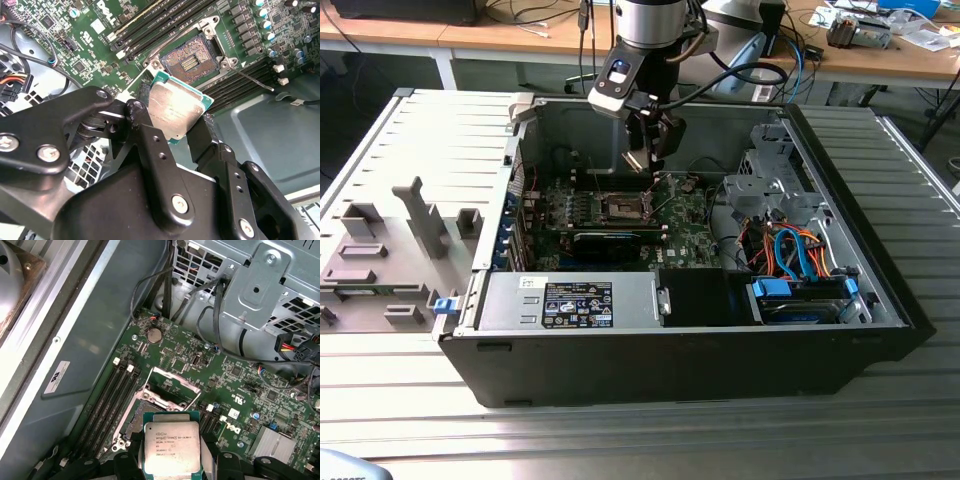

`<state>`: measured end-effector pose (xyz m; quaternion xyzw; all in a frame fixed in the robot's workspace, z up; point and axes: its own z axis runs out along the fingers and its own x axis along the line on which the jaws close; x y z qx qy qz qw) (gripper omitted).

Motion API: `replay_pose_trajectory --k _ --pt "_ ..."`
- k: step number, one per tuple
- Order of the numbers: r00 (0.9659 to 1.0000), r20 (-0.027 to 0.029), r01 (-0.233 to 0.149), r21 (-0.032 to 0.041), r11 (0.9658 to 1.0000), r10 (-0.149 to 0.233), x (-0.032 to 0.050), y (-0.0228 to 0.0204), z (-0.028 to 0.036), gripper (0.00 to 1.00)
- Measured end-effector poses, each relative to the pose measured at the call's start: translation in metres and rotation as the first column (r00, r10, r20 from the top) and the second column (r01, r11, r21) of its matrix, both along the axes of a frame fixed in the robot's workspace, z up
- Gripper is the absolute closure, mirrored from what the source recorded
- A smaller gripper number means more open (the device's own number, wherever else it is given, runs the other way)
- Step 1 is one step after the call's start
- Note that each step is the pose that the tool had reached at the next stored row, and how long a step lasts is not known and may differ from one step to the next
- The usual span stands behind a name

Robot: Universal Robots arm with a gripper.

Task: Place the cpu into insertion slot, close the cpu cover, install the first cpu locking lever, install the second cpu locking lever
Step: 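Place the cpu into insertion slot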

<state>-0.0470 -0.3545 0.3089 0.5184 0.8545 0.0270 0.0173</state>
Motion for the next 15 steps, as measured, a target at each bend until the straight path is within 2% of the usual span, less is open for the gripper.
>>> replay_pose_trajectory --k 15 --pt "0.9998 0.0 0.018 0.0 0.9998 -0.018 0.0 0.0 -0.0002 0.45"
